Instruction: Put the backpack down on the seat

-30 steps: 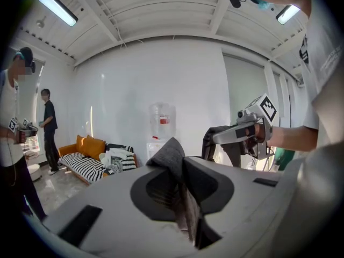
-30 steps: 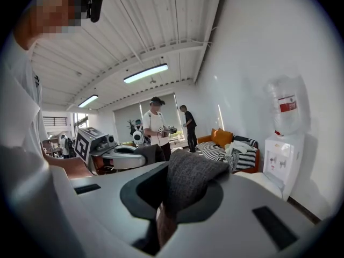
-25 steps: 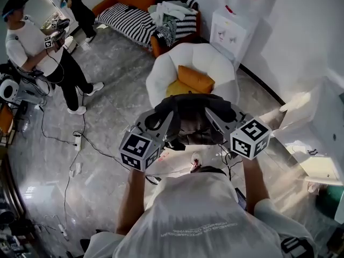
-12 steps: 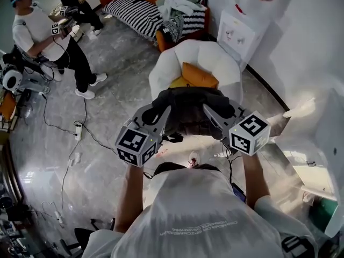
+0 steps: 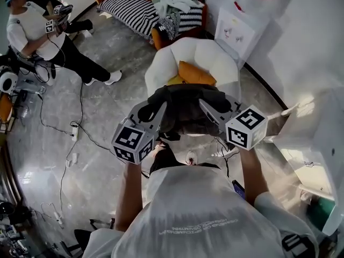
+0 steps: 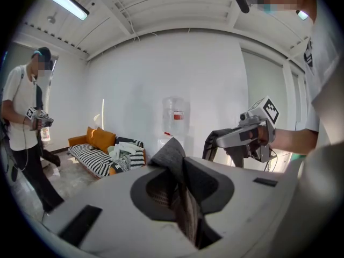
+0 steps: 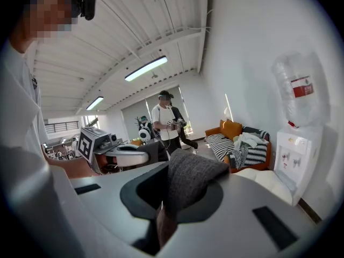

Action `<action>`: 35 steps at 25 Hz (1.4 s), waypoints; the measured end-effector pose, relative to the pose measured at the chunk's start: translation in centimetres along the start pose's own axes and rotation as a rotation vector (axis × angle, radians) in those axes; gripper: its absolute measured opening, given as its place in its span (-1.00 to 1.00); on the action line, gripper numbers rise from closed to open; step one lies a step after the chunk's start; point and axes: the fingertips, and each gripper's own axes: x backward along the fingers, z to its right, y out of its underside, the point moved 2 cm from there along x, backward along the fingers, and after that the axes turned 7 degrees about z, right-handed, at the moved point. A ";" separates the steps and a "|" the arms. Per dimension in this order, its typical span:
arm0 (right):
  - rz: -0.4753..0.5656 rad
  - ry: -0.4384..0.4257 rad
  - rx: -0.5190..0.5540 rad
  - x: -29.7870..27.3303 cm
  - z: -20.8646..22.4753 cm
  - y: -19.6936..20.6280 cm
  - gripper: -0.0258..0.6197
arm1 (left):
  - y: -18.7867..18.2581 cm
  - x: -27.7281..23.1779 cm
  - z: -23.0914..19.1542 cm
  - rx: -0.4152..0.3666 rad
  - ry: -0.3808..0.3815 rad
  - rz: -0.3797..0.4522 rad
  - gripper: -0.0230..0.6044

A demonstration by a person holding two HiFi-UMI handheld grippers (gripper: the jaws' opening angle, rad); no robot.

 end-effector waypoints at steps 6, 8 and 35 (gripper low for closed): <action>0.000 0.018 0.022 -1.7 1.5 -0.8 -0.85 | -0.2 -1.4 -1.9 -0.002 0.029 0.010 -0.76; -0.001 0.029 0.016 -2.8 2.3 -1.2 -0.85 | -0.3 -2.2 -3.0 -0.001 0.037 0.008 -0.76; -0.073 0.137 -0.143 -19.3 13.4 -0.3 -0.85 | 3.9 -12.1 -19.9 0.060 0.183 -0.118 -0.75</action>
